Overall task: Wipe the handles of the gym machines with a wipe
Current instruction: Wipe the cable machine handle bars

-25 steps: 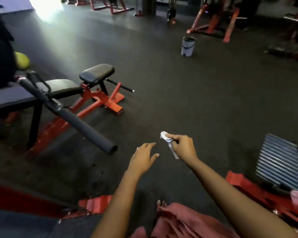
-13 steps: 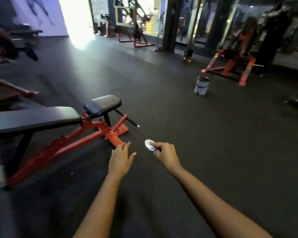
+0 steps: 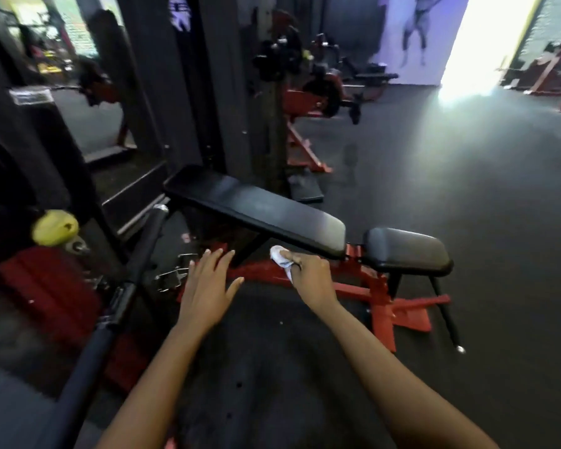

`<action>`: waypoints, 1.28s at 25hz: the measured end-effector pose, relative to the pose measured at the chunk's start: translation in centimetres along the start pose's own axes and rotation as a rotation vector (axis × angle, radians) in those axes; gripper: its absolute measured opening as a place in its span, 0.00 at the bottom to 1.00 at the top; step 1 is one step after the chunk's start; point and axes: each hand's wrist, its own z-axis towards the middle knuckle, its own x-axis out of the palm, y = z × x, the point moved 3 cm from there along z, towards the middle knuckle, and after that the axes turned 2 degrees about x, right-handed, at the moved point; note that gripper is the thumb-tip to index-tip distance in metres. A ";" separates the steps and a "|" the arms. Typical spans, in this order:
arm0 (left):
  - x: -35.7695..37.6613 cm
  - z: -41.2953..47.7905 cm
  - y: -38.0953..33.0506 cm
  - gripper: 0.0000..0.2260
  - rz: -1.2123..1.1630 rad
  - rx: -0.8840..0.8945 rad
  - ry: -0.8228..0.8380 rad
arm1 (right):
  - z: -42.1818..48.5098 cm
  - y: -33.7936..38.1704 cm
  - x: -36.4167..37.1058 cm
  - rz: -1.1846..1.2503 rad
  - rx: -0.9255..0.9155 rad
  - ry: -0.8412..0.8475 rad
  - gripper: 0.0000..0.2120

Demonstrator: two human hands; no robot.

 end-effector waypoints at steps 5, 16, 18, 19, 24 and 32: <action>-3.0 -0.6 3.4 0.23 0.154 -0.257 -0.164 | 6.0 2.1 4.2 0.109 -0.194 0.242 0.19; -3.7 -9.3 4.8 0.30 0.446 -1.006 -0.371 | 10.2 8.9 11.9 0.372 -0.639 0.779 0.17; -4.2 -10.1 5.1 0.29 0.472 -1.191 -0.233 | 9.7 10.2 12.4 0.413 -0.689 0.862 0.16; -4.1 -10.0 5.3 0.27 0.460 -1.260 -0.136 | 9.2 10.6 12.6 0.430 -0.698 0.896 0.16; -3.7 -8.6 4.5 0.21 0.402 -1.354 -0.079 | 6.5 11.2 13.5 0.473 -0.742 1.031 0.15; -5.6 -17.5 -5.3 0.30 0.444 -1.424 -0.249 | -0.3 10.5 12.0 0.514 -0.771 1.039 0.16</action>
